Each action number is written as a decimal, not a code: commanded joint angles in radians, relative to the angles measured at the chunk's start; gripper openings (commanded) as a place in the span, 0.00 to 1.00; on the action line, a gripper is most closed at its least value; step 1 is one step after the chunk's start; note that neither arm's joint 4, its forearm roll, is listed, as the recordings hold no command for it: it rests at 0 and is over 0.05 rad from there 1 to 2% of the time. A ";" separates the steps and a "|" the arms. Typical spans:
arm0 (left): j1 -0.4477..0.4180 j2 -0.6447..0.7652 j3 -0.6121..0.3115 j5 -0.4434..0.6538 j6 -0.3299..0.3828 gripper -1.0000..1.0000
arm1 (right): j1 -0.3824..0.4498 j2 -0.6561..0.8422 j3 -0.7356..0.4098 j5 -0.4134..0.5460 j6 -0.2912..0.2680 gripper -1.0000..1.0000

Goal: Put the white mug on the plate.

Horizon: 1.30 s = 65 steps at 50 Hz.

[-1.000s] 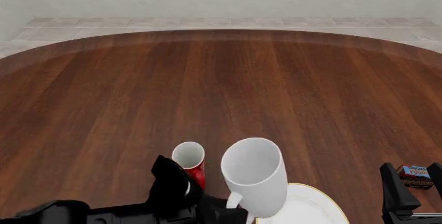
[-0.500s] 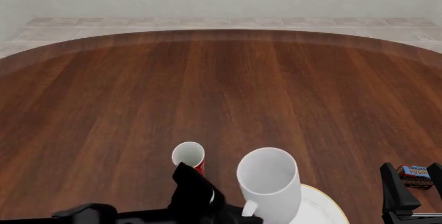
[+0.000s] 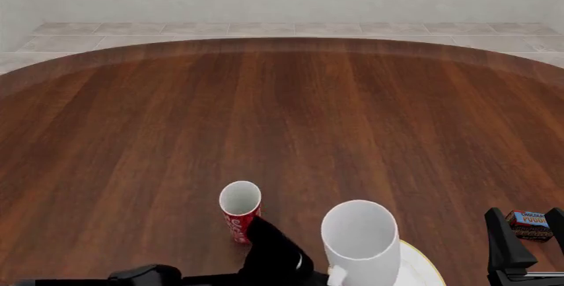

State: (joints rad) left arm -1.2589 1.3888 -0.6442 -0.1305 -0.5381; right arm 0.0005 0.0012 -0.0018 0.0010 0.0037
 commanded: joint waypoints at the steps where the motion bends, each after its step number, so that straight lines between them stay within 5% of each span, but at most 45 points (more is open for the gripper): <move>1: -0.011 0.043 -0.023 -0.022 0.006 0.00 | -0.001 0.003 -0.001 -0.001 -0.001 1.00; 65: -0.042 0.246 -0.081 -0.114 0.009 0.00 | -0.001 0.003 -0.001 -0.001 -0.001 1.00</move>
State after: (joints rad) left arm -1.3084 1.6280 -0.7217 -0.2358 -0.5466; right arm 0.0004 0.0012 -0.0018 0.0009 0.0037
